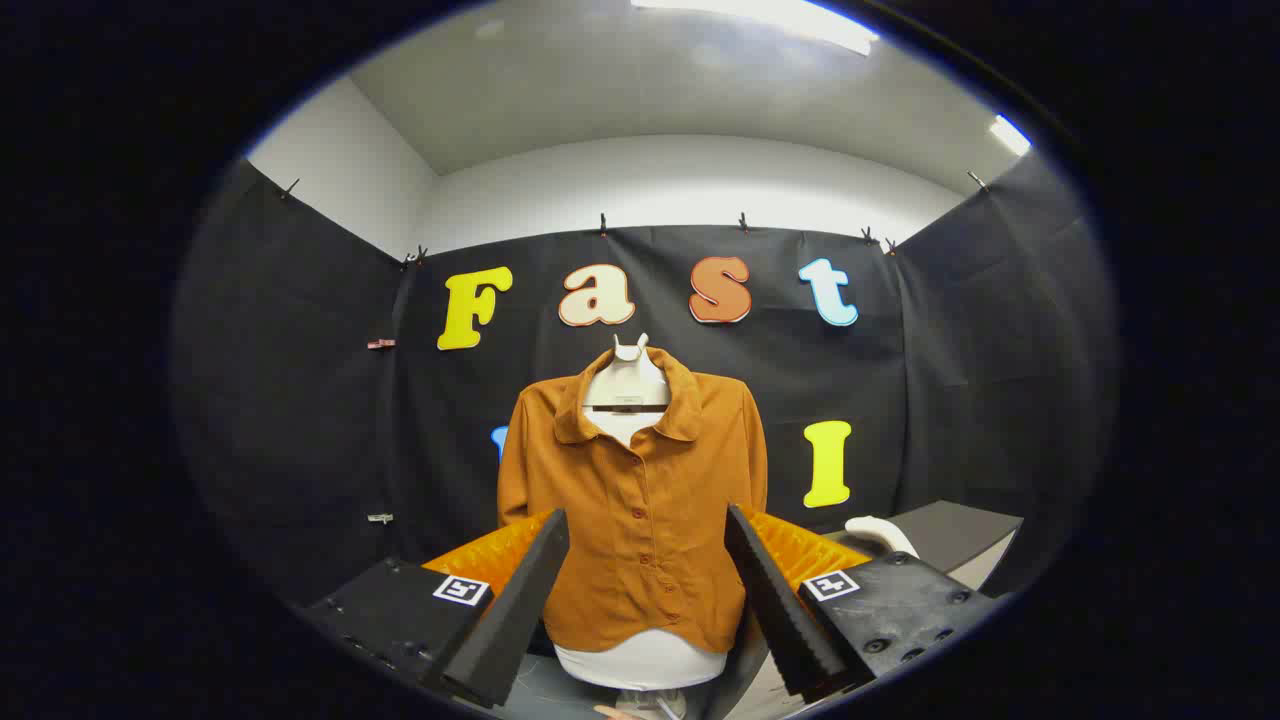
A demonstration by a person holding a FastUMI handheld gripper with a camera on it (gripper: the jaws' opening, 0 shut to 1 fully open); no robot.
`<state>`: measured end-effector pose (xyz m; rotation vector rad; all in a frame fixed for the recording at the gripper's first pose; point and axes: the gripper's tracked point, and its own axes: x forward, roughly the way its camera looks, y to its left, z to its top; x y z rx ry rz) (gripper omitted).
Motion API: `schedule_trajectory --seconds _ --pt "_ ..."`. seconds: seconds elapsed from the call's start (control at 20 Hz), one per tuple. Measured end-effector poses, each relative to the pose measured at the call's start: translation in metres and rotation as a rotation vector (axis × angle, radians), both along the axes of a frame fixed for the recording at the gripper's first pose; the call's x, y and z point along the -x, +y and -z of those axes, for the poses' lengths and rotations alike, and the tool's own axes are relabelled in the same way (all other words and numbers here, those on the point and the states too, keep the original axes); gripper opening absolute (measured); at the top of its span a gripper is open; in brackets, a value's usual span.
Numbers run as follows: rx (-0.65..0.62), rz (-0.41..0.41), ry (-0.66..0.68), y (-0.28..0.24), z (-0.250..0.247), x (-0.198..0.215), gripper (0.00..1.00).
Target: Iron the clothes twice with a garment steamer, once on the left side and once on the right side.
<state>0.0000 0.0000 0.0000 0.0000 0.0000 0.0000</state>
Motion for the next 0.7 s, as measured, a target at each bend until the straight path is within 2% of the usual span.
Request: schedule_trajectory --seconds 0.7 --pt "0.004 0.041 0.013 -0.0112 0.0067 -0.0053 0.98"
